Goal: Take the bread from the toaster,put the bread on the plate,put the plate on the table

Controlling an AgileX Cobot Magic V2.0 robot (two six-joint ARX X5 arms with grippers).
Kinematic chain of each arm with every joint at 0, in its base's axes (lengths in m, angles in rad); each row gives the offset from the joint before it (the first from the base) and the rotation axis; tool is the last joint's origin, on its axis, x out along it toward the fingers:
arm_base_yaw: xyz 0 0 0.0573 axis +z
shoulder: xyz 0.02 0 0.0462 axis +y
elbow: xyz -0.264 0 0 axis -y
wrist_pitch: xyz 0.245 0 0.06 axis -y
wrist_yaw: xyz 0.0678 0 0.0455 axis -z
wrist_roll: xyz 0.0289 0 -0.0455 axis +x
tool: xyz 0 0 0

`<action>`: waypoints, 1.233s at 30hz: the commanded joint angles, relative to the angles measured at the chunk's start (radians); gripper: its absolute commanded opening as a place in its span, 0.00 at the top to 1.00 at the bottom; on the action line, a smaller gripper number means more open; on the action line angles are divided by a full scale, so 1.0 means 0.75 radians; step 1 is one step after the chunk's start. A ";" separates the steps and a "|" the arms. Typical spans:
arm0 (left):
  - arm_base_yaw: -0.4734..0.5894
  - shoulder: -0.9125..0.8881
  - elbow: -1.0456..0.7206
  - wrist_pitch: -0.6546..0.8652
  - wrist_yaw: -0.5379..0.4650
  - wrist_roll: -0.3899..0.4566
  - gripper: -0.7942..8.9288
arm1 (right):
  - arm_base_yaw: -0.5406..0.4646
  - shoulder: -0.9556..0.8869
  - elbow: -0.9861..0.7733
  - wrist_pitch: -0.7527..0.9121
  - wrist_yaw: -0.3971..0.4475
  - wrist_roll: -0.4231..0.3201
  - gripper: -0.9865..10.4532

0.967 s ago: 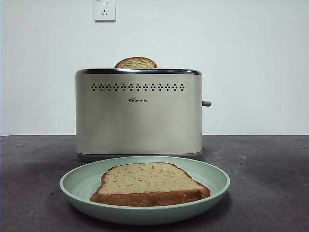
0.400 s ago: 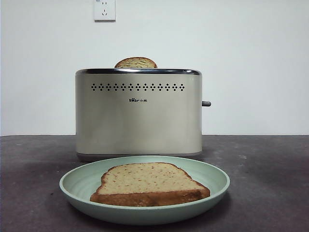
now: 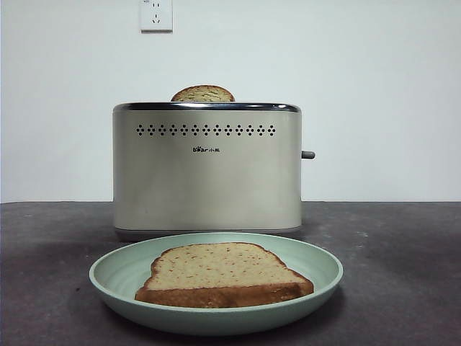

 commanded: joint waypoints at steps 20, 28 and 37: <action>0.673 -0.891 -0.839 1.047 -0.326 -0.166 0.91 | 0.012 0.008 0.017 0.014 0.001 -0.014 0.91; 0.746 -1.184 -1.335 1.186 -0.381 -0.171 0.91 | 0.012 0.008 0.017 0.014 0.001 -0.014 0.91; 0.764 -1.417 -1.721 1.242 -0.386 -0.254 0.91 | 0.012 0.008 0.017 0.014 0.001 -0.014 0.91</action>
